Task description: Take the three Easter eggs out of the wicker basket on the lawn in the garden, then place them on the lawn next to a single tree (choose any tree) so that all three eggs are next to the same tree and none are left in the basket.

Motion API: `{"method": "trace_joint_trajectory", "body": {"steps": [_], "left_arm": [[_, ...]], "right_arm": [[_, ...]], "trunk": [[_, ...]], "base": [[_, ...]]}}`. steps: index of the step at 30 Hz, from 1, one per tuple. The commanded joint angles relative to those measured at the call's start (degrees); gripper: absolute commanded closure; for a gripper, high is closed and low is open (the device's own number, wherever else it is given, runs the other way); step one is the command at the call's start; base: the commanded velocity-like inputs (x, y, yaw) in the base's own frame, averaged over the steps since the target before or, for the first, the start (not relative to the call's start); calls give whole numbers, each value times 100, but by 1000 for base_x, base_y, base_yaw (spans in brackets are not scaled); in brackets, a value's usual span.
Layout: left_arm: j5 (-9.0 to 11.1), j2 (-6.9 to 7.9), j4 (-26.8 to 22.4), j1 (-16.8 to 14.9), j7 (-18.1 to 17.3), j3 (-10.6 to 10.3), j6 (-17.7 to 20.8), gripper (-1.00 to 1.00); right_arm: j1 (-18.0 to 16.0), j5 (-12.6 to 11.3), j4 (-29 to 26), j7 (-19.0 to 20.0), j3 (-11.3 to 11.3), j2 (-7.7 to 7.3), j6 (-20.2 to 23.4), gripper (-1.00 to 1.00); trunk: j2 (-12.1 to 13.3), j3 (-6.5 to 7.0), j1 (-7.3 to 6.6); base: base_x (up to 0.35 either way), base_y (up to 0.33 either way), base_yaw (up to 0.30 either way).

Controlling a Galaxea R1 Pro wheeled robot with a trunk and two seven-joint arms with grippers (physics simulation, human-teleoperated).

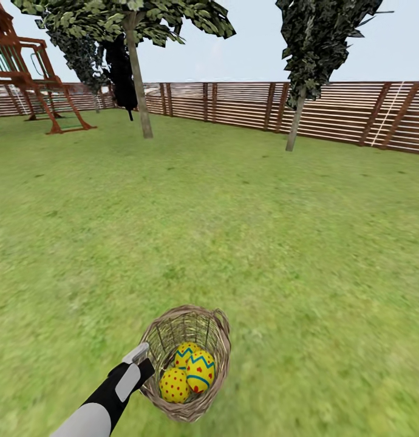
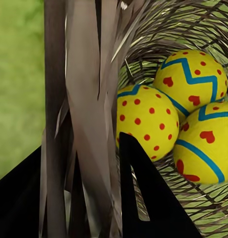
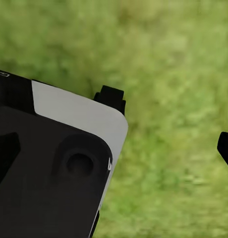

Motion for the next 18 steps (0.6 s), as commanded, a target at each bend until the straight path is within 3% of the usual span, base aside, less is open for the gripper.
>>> {"method": "trace_joint_trajectory", "body": {"steps": [1, 18], "left_arm": [[70, -3, -17, -1, 36, 6, 20, 100], [70, -2, -17, -1, 36, 6, 20, 100]], "right_arm": [[-3, 38, 6, 15, -48, -3, 5, -100], [30, 12, 6, 15, -48, -3, -127, -100]], "trunk": [[-3, 4, 0], [-3, 154, 0]], "base": [[0, 0, -42], [0, 0, -67]]}}
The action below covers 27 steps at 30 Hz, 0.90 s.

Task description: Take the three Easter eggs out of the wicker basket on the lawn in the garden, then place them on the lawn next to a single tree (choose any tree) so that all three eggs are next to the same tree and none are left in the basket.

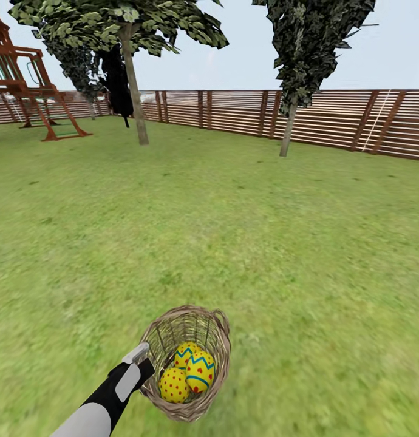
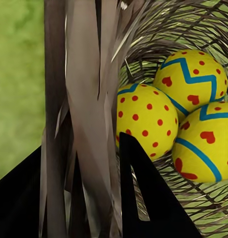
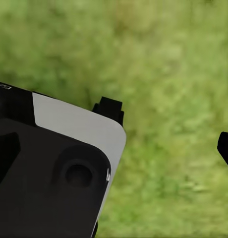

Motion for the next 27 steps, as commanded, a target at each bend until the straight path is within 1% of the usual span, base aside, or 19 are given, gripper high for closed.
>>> {"method": "trace_joint_trajectory", "body": {"steps": [1, 10, 27], "left_arm": [[71, -4, -18, -1, 36, 6, 20, 100], [71, -20, -28, -1, 36, 6, 13, 100], [71, -15, -77, -1, 42, 9, 11, 100]], "right_arm": [[-4, 33, 7, 15, -48, -3, 13, -100], [-2, 3, 7, 15, -48, -3, -172, -100], [4, 0, 10, 15, -48, -3, -176, -100]], "trunk": [[-3, 4, 0], [-3, 84, 0], [679, 539, -373]], "base": [[0, 0, -73], [0, 0, -81], [0, 0, -102]]}}
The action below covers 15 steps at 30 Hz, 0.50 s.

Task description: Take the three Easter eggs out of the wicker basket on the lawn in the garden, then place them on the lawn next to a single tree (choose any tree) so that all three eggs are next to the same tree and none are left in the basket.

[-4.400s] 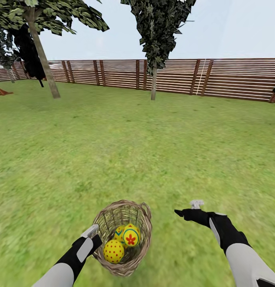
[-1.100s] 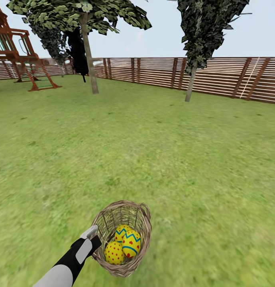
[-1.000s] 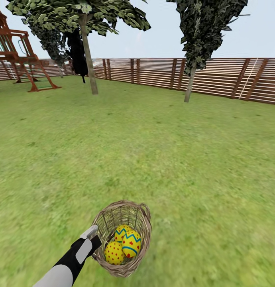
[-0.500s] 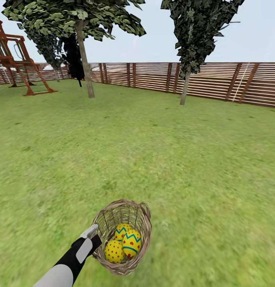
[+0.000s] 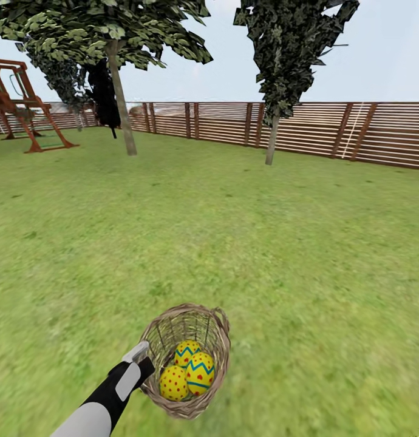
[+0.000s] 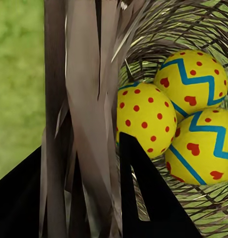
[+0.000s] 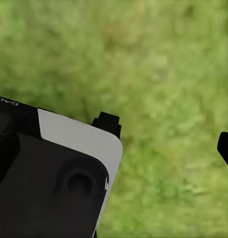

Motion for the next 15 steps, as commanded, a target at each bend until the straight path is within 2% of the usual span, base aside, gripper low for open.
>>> {"method": "trace_joint_trajectory", "body": {"steps": [1, 15], "left_arm": [[54, -2, -18, -1, 35, 10, 21, 100], [54, -1, -14, -1, 39, 13, 21, 100]], "right_arm": [[-9, 38, 13, 11, -47, -3, -4, -100], [-5, 43, 18, 10, -47, -3, -5, -100]], "trunk": [[38, 22, -22], [599, 397, -330]], "base": [[0, 0, -104], [0, 0, -100]]}}
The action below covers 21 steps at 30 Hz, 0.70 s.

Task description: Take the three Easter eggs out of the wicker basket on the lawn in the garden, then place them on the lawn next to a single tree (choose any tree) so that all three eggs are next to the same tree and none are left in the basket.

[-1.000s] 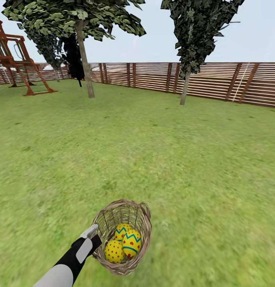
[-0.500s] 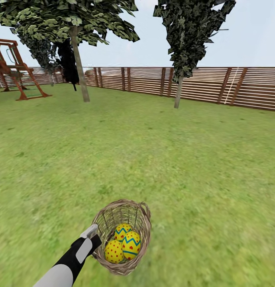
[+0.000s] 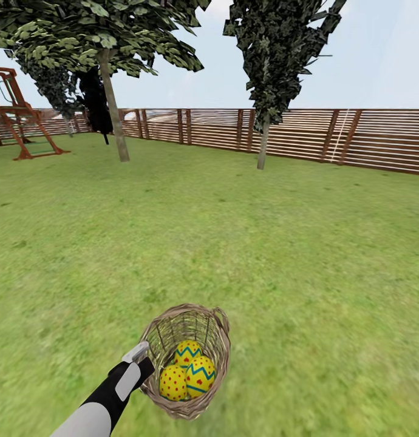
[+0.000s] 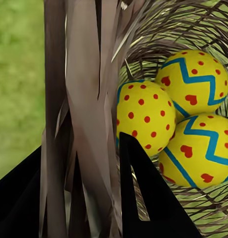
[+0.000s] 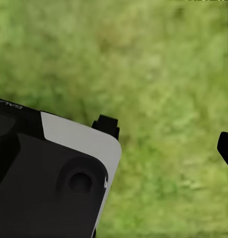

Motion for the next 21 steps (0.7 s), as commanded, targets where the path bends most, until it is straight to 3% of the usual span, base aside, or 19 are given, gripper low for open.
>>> {"method": "trace_joint_trajectory", "body": {"steps": [1, 9, 21], "left_arm": [[58, -3, -19, -1, 36, 9, 21, 100], [59, -3, -22, -1, 36, 9, 21, 100], [62, -3, -21, -1, 36, 9, 21, 100]], "right_arm": [[-7, 35, 12, 3, -46, -3, -3, -100], [72, 39, 12, -14, -46, 14, -264, -100], [72, 49, 12, -34, -40, 23, -274, -100]], "trunk": [[37, 22, -22], [358, 216, -198], [839, 508, -461]], "base": [[0, 0, -31], [0, 0, 5], [0, 0, 198]]}}
